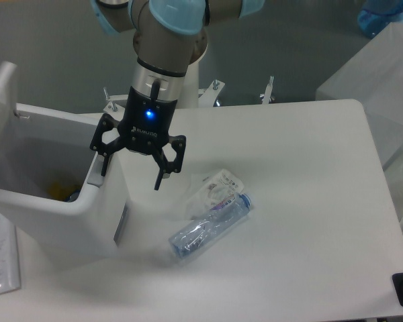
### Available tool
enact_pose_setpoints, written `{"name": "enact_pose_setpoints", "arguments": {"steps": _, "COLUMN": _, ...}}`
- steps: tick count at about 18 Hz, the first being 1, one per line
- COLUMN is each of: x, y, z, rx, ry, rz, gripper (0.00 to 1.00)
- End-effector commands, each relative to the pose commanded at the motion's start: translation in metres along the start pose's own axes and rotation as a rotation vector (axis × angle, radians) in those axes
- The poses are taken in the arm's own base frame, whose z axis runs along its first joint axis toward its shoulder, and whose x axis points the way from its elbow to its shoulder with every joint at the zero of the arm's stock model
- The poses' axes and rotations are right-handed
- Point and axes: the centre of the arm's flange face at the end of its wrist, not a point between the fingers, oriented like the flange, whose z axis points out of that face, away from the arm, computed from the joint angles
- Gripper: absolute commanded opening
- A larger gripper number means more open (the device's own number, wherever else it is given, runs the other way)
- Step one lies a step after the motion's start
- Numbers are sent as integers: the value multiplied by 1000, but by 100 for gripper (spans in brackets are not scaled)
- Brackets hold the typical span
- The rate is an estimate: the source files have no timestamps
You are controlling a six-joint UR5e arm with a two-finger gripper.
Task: Open the trash can
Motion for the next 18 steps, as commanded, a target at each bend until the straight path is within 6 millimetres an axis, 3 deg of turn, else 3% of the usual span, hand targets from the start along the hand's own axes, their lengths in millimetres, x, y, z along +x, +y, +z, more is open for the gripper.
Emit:
{"name": "enact_pose_setpoints", "arguments": {"steps": 4, "x": -9, "y": -10, "z": -7, "rx": 21, "ry": -15, "rz": 15, "gripper": 100}}
{"name": "enact_pose_setpoints", "arguments": {"steps": 9, "x": -71, "y": -9, "z": -20, "rx": 34, "ry": -77, "rz": 43, "gripper": 100}}
{"name": "enact_pose_setpoints", "arguments": {"steps": 12, "x": -121, "y": -5, "z": -21, "rx": -8, "ry": -177, "rz": 61, "gripper": 100}}
{"name": "enact_pose_setpoints", "arguments": {"steps": 16, "x": -165, "y": -3, "z": -11, "rx": -128, "ry": -318, "rz": 152, "gripper": 100}}
{"name": "enact_pose_setpoints", "arguments": {"steps": 18, "x": -196, "y": 14, "z": -4, "rx": -236, "ry": -394, "rz": 203, "gripper": 100}}
